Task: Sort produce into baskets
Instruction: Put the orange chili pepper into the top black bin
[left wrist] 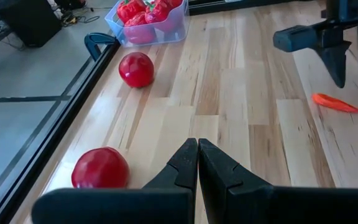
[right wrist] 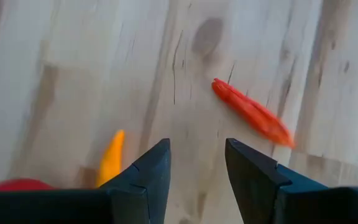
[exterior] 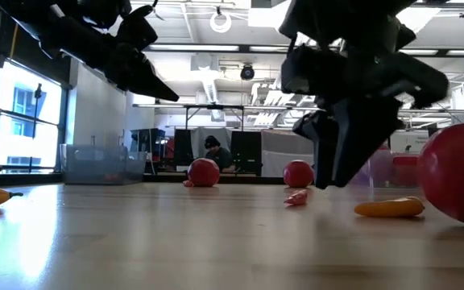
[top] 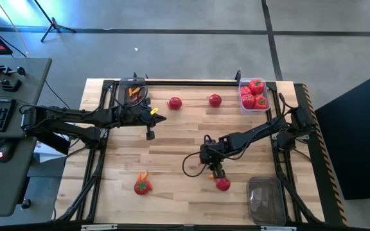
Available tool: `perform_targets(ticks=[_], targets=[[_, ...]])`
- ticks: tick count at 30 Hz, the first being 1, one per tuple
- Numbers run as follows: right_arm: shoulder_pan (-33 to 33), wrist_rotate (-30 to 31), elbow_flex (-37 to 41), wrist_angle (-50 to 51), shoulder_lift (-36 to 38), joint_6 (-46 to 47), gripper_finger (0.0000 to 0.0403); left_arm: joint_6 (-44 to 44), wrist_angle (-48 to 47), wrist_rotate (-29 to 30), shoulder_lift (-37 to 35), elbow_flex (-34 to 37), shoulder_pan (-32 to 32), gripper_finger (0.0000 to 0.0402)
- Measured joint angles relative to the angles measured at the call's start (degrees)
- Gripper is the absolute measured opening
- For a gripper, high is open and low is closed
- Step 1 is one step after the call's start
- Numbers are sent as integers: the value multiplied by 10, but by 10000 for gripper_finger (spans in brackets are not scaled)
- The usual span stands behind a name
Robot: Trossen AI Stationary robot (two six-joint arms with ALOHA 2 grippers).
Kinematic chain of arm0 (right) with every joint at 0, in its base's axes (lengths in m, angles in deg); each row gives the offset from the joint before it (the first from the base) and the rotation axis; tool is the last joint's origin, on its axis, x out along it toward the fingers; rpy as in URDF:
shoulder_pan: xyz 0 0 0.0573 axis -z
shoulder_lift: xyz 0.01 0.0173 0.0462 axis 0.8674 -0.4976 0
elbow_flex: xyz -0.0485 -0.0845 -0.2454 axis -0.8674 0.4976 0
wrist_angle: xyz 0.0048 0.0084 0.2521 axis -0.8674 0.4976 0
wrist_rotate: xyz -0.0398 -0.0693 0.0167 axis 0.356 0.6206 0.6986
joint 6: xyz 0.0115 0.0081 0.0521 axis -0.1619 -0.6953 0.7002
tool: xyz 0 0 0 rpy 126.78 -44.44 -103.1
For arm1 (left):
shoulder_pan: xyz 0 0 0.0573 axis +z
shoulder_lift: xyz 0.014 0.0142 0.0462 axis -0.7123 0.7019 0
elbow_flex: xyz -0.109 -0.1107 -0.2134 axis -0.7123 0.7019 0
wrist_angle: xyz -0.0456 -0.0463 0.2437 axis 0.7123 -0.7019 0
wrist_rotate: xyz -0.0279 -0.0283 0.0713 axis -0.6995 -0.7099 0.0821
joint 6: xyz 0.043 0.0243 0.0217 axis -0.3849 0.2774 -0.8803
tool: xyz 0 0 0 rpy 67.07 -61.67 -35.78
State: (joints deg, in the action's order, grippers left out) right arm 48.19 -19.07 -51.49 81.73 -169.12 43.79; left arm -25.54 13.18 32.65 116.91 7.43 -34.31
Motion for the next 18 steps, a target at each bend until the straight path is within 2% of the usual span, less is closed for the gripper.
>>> perform_targets(ticks=[4, 6, 13, 15, 18], targets=[[0, 5, -27, 19, 0, 96, 144, 8, 0, 0, 0, 0, 0, 0], [-4, 14, -36, 27, 0, 104, 144, 13, -1, 0, 0, 0, 0, 0], [-31, 127, -38, 38, -1, -47, 144, 10, -2, 0, 0, 0, 0, 0], [-23, 133, -38, 35, -2, -77, 144, 10, -2, 0, 0, 0, 0, 0], [-3, 104, -38, 25, -14, -98, 144, 10, -2, 0, 0, 0, 0, 0]])
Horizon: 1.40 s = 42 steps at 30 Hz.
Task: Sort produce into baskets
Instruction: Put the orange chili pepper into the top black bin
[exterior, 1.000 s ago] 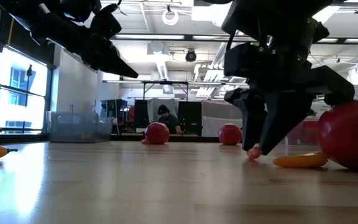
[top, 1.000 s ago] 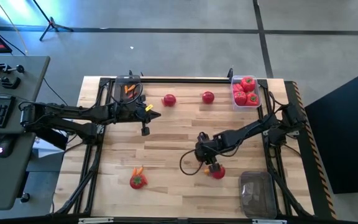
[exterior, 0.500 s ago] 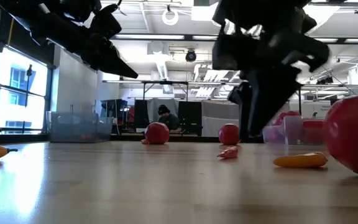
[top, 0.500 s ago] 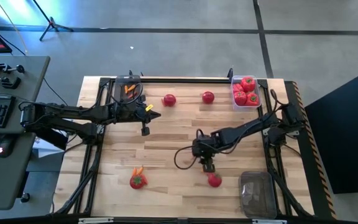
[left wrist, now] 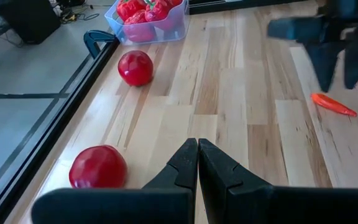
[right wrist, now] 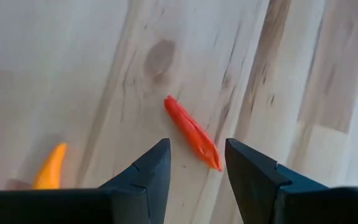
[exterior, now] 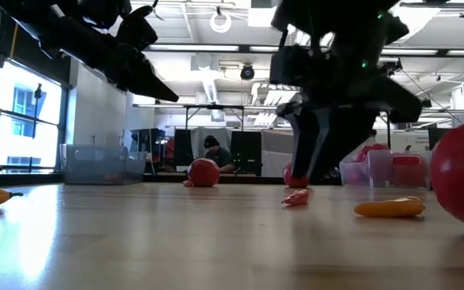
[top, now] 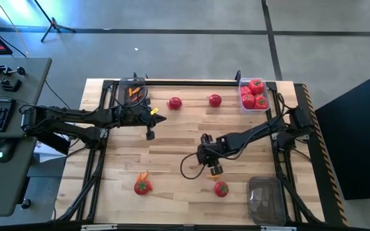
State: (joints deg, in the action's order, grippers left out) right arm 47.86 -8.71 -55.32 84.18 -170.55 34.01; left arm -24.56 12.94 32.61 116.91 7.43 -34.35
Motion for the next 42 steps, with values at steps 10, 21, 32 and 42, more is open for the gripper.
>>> perform_targets(ticks=[10, 21, 32, 42], targets=[[37, -63, 0, -11, -37, -18, 138, 0, -6, 0, 0, 0, -14, 0], [41, -83, 0, -4, -32, -6, 10, 56, -12, -1, 0, 0, -37, 0], [89, -68, 0, -180, -27, 9, 4, 116, -14, -12, 0, 0, -57, 19], [116, 26, 0, -332, -27, 8, 1, 115, -6, -10, 57, 0, -87, 141]])
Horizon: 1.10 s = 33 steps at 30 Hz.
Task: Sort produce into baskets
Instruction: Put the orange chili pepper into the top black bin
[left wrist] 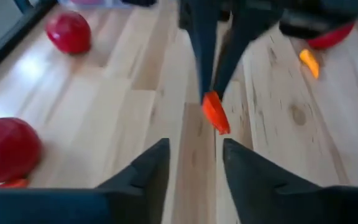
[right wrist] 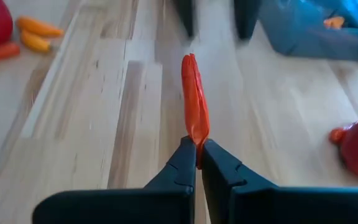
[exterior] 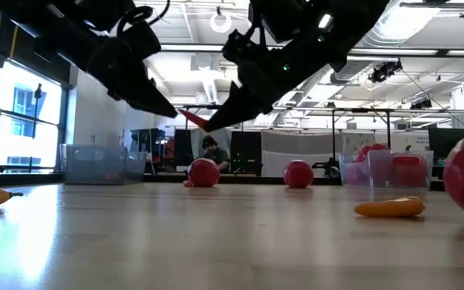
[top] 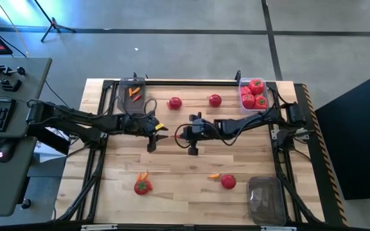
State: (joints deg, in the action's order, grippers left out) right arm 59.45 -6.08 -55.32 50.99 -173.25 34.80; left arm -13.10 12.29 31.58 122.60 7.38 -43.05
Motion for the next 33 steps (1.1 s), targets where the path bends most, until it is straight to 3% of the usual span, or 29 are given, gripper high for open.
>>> perform_targets(ticks=[6, 15, 21, 33], targets=[[1, 1, 0, -18, 0, -2, 1, -10, 37, 0, 47, 0, -13, 186], [1, 7, 0, -18, 0, 0, 1, 1, 64, -4, 50, 0, -17, 177], [1, 12, 0, -18, 0, 0, 0, 29, 74, -4, 50, 0, -17, 139], [1, 12, 0, -17, 0, 0, 0, 35, 84, -4, 50, 0, -17, 11]])
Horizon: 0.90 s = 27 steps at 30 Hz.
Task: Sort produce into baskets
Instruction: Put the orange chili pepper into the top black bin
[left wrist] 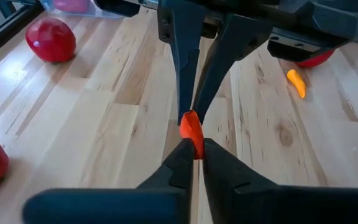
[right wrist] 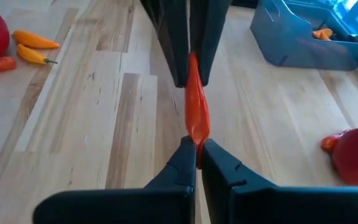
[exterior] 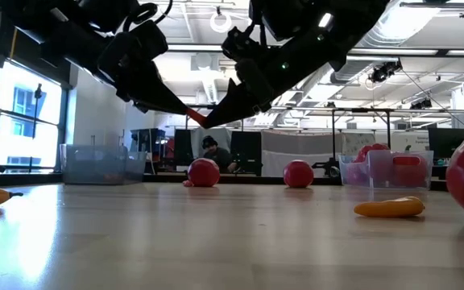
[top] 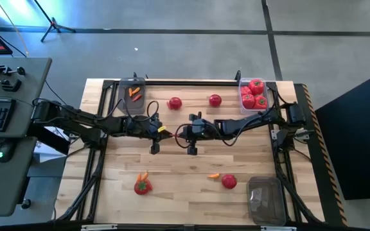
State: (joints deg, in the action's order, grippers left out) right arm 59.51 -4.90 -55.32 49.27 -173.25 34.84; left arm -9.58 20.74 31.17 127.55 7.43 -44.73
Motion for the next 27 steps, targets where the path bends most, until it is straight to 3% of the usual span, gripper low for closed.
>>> perform_targets(ticks=[7, 15, 20, 27], targets=[[-1, 0, 0, 0, 0, 15, 13, -1, -3, 0, 0, 0, 0, 2], [-5, 50, 0, 0, -1, 17, 115, -20, -58, 12, -24, -27, 1, 1], [-5, 55, 0, -1, -1, 29, 159, -25, -134, 53, -62, -48, 1, 0], [-6, 55, 0, -1, -1, 24, 167, 26, -283, 174, -150, -61, 1, 0]])
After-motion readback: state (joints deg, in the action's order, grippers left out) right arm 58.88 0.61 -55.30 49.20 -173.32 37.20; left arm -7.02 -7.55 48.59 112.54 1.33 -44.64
